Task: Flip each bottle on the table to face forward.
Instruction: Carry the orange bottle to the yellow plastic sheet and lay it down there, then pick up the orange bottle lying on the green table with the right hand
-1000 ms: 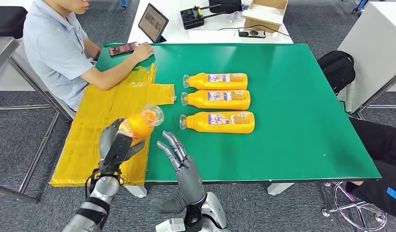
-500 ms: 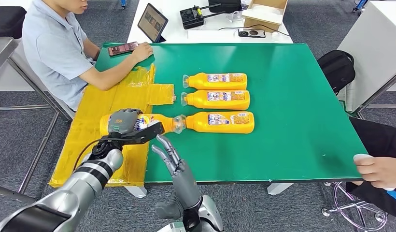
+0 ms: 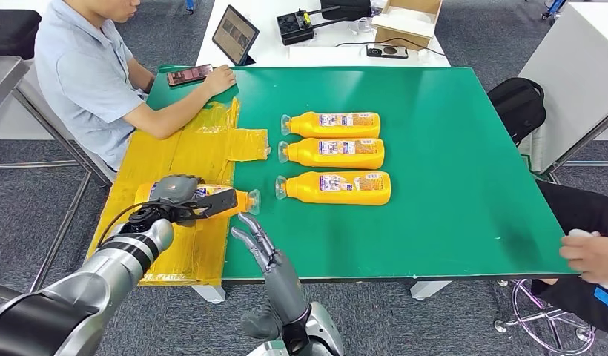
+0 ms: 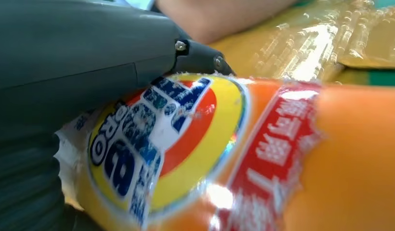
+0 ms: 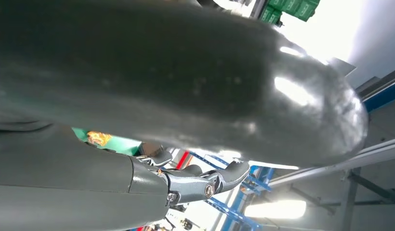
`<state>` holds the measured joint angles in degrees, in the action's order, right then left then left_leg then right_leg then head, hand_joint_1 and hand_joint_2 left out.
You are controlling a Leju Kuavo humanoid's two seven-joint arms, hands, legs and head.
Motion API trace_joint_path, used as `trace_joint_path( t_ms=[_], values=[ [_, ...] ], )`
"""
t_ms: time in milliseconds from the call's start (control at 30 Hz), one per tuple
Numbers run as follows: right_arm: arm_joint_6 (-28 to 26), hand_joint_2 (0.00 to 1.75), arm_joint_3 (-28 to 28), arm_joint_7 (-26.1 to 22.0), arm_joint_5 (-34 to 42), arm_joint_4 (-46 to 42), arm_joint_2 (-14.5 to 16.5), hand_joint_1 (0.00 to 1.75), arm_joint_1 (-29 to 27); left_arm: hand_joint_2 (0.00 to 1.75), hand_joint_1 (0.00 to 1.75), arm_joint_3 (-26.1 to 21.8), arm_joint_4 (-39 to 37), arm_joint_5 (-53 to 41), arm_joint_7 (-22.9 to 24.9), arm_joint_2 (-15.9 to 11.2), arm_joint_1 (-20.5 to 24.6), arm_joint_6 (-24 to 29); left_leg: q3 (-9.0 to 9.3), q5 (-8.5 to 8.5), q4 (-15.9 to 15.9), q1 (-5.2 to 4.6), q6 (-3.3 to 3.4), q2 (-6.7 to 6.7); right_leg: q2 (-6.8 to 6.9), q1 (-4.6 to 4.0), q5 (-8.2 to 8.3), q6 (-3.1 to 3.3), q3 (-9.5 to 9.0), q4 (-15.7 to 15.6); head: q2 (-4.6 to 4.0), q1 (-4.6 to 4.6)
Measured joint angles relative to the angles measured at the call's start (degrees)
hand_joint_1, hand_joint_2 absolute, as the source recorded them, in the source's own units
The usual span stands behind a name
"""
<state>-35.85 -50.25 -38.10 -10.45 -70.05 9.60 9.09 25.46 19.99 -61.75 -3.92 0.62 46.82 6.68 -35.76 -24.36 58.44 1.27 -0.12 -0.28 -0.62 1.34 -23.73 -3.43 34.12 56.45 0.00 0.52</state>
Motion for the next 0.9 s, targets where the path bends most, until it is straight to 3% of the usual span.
trace_joint_path(
  t_ms=[67, 233, 467, 567, 633, 700, 900],
  values=[
    [0.54, 0.0, -0.03, 0.0, 0.31, 0.0, -0.13, 0.0, -0.06, 1.75, 0.0, -0.83, -0.33, 2.51, -4.69, -0.33, 0.34, -3.32, 0.01, 0.0, 0.0, 0.0, 0.0, -0.01, 0.0, 0.0, 0.0, 0.0, -0.02, 0.01, 0.0, -0.01],
    [1.8, 0.0, -0.3, 0.0, 1.68, 0.0, -0.61, 0.0, 0.01, 1.75, 0.0, -2.27, -0.43, 6.54, -21.91, -1.78, 0.08, -9.79, 0.01, 0.01, 0.0, 0.01, -0.01, -0.01, 0.0, 0.0, 0.0, 0.0, -0.03, 0.02, 0.0, -0.01],
    [2.01, 0.0, -0.4, 0.0, 2.11, 0.0, -0.72, 0.0, 0.13, 1.75, 0.0, -3.08, -0.42, 8.43, -24.93, -2.08, 0.07, -11.96, 0.01, 0.01, 0.0, 0.01, -0.01, -0.01, 0.0, 0.0, 0.0, 0.0, -0.03, 0.02, 0.0, 0.0],
    [2.35, 0.0, -0.62, 0.0, 2.72, 0.0, -0.85, 0.0, 0.48, 1.75, 0.0, -5.17, -0.13, 12.87, -28.95, -2.44, -0.09, -15.76, 0.01, 0.02, 0.0, 0.01, -0.02, -0.02, 0.01, 0.0, 0.0, 0.0, -0.03, 0.02, 0.0, 0.0],
    [0.02, 0.87, -0.81, 0.0, -0.69, 0.11, -1.15, 0.0, 0.97, 1.75, 0.0, -9.06, 2.64, 21.62, -33.44, -2.39, -1.46, -15.37, 0.01, 0.03, 0.0, 0.0, -0.03, -0.01, 0.0, 0.0, 0.0, 0.0, -0.01, 0.01, 0.0, -0.01],
    [-3.04, 1.75, 0.22, 0.0, -9.49, 0.67, -1.41, 0.0, 1.3, 1.75, 0.0, -13.75, 7.26, 32.54, -35.99, -1.41, -3.44, -10.95, 0.01, 0.04, 0.0, 0.0, -0.04, -0.02, 0.01, 0.0, 0.0, 0.0, 0.02, 0.0, 0.0, 0.0],
    [-3.79, 1.75, 12.73, 0.28, -34.72, 3.88, 0.55, 0.0, 0.81, 1.75, 0.0, -23.2, 20.5, 52.88, -32.3, 2.97, -9.89, -3.71, 0.0, 0.03, 0.0, -0.02, -0.03, -0.01, 0.0, 0.01, 0.0, 0.0, 0.02, -0.01, 0.0, 0.0]
  ],
)
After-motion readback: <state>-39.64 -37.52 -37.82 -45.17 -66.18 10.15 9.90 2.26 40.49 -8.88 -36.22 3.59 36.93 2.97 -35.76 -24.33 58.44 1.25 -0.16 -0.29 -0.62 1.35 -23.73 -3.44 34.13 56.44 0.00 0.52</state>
